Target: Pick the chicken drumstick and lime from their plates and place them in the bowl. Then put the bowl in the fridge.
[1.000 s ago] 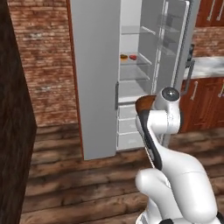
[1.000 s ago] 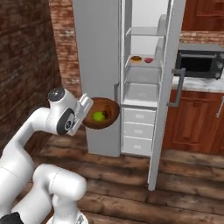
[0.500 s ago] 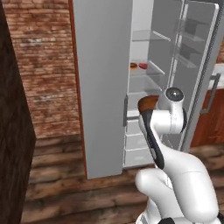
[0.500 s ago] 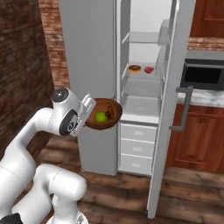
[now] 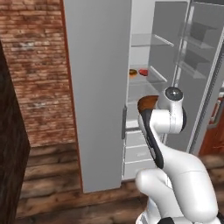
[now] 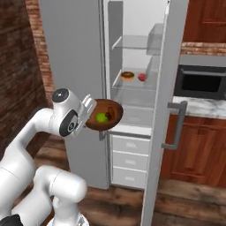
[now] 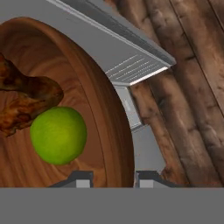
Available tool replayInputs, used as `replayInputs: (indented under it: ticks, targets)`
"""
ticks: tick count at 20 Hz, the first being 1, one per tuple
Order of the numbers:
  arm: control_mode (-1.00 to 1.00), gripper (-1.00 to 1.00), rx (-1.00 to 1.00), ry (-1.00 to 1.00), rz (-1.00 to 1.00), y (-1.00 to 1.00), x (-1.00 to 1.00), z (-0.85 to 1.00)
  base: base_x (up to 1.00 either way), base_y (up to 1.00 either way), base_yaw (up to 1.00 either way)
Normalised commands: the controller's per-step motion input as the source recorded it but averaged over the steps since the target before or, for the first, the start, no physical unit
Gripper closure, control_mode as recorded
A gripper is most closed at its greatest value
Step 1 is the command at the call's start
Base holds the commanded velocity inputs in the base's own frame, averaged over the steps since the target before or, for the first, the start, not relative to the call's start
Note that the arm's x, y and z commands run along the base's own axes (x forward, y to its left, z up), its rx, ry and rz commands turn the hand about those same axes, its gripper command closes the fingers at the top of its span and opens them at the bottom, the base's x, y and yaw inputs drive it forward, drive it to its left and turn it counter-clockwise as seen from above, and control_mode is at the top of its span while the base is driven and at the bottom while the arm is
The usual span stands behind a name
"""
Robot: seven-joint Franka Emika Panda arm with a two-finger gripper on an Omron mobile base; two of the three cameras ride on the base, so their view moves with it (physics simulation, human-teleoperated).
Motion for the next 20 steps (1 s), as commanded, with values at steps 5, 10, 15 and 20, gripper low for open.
replayInputs:
  ticks: [5,10,15,20]
  targets:
    - [1.0,1.0,0.0,0.0,0.0,0.0,0.0,0.0,0.65,-0.27,0.04]
    - [1.0,1.0,0.0,0.0,0.0,0.0,0.0,0.0,0.59,-0.4,0.04]
    - [1.0,1.0,0.0,0.0,0.0,0.0,0.0,0.0,0.51,-0.44,0.0]
    - [1.0,1.0,0.0,0.0,0.0,0.0,0.0,0.0,0.55,-0.28,0.05]
